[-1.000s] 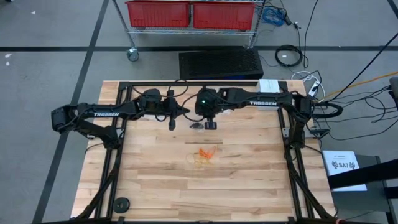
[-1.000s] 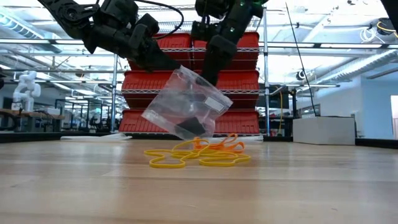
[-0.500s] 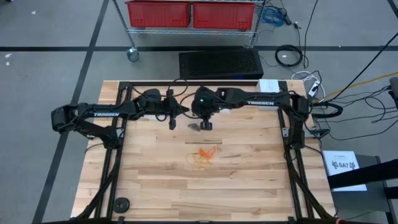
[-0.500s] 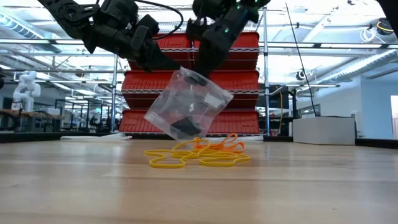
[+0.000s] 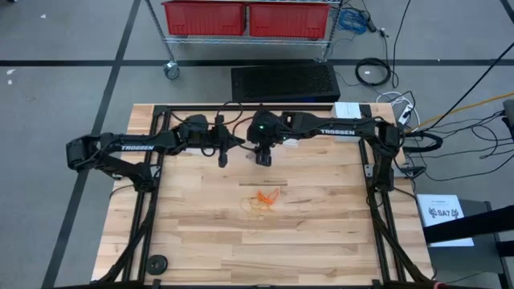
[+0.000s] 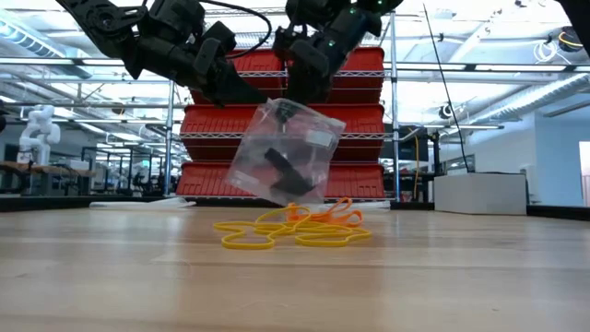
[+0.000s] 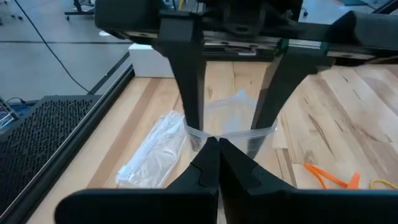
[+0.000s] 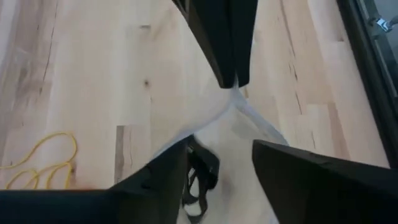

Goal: Sort rubber bands
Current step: Put the black rubber band into the open transparent zip bag

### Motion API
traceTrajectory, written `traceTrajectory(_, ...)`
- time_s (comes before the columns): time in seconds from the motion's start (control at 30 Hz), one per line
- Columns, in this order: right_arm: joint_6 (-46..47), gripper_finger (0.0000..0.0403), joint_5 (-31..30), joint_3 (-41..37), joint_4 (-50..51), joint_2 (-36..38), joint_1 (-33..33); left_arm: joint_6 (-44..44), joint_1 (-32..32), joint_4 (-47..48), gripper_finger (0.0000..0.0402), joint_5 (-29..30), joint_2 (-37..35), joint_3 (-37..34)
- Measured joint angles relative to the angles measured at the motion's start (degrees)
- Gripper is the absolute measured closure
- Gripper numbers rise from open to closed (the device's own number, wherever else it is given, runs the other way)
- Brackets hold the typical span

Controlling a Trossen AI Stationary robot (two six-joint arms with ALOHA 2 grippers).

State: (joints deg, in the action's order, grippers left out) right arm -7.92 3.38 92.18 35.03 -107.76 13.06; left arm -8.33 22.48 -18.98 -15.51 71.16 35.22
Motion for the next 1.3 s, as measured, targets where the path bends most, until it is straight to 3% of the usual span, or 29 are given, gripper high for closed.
traceTrajectory(0.17,0.0,0.0193,-0.2,0.0,1.7,2.9,0.0,-2.3,0.2,0.8,0.0398,4.0,-0.5,0.0)
traceTrajectory(0.3,1.2,0.0207,-1.1,0.0,6.1,6.9,0.0,-6.4,0.9,10.0,0.0398,8.2,-3.3,3.3)
traceTrajectory(0.43,2.8,0.0275,-1.6,-0.8,10.6,9.5,-0.4,-11.3,1.0,20.6,0.0398,15.0,-7.0,7.6)
traceTrajectory(0.57,4.6,0.0380,-1.6,-9.1,7.3,10.7,-1.0,-13.7,0.6,29.6,0.0398,21.8,-9.5,12.7)
traceTrajectory(0.7,9.6,0.0391,0.5,-20.9,-2.8,11.5,-1.8,-14.5,-1.3,37.2,0.0398,26.6,-9.4,15.6)
traceTrajectory(0.9,17.7,0.0400,4.3,-32.9,-20.2,11.6,-4.5,-6.3,-5.2,39.4,0.0398,26.1,-3.4,13.9)
traceTrajectory(1.07,19.9,0.0402,4.5,-34.2,-21.8,11.7,-7.2,-0.8,-7.7,36.3,0.0395,23.7,6.0,13.4)
traceTrajectory(1.3,23.1,0.0401,4.1,-34.2,-16.7,14.7,-8.3,0.2,-10.0,24.6,0.0359,8.3,17.7,13.4)
